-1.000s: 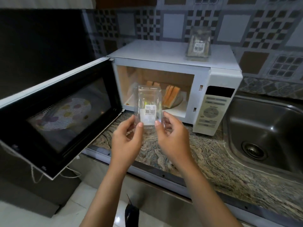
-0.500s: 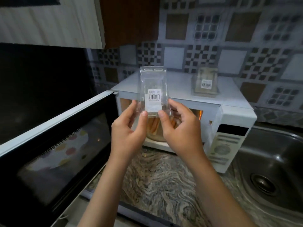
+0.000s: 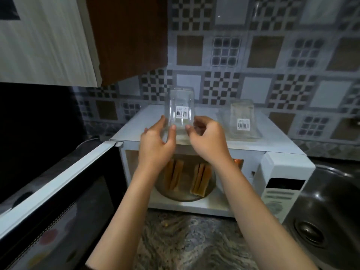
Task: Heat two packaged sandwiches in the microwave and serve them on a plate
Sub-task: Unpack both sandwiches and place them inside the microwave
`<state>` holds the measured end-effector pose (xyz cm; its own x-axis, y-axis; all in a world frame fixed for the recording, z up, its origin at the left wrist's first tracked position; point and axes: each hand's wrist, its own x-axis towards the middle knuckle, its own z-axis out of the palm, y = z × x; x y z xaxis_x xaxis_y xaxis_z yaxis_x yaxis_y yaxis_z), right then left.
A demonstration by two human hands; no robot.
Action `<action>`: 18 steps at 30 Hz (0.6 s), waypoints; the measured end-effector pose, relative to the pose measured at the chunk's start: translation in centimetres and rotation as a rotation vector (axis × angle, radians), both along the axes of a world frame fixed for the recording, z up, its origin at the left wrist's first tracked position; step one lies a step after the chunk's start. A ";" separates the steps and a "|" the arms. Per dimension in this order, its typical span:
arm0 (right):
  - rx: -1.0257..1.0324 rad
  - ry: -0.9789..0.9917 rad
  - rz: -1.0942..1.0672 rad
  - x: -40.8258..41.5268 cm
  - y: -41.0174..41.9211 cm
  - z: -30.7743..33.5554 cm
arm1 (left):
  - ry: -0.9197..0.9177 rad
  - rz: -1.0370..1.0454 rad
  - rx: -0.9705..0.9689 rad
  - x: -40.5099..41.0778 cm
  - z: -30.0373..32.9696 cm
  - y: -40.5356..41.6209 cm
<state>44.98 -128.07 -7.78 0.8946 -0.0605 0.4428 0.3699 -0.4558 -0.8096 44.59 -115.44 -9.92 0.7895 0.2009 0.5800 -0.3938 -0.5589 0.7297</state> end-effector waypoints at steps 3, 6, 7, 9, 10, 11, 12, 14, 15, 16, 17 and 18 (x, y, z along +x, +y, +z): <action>-0.027 0.015 -0.037 1.2 -0.2 -0.4 | 0.057 0.094 0.272 1.7 -0.3 0.4; -0.062 0.008 -0.060 1.7 -0.5 -0.6 | 0.058 0.169 0.405 2.8 -0.5 0.2; -0.078 0.004 -0.065 1.7 -0.6 -0.6 | 0.049 0.194 0.416 2.8 -0.4 0.0; -0.110 -0.015 -0.079 1.8 -0.6 -0.7 | 0.036 0.230 0.411 3.1 -0.5 -0.2; -0.125 -0.025 -0.094 1.8 -0.7 -0.7 | 0.024 0.240 0.399 3.2 -0.6 -0.3; -0.141 -0.039 -0.111 1.8 -0.7 -0.7 | 0.003 0.246 0.384 3.1 -0.8 -0.3; -0.161 -0.051 -0.127 1.8 -0.7 -0.8 | -0.024 0.246 0.366 3.0 -0.8 -0.4; -0.192 -0.056 -0.139 2.0 -0.6 -0.9 | -0.058 0.237 0.333 2.6 -0.9 -0.5; -0.203 -0.047 -0.135 2.0 -0.6 -1.0 | -0.058 0.227 0.323 2.3 -0.9 -0.5; -0.211 -0.041 -0.134 2.1 -0.6 -1.1 | -0.053 0.209 0.316 2.1 -1.0 -0.4; -0.215 -0.036 -0.136 2.1 -0.6 -1.2 | -0.036 0.186 0.312 1.9 -0.9 -0.4; -0.213 -0.035 -0.137 2.0 -0.6 -1.3 | -0.013 0.163 0.308 1.5 -0.9 -0.3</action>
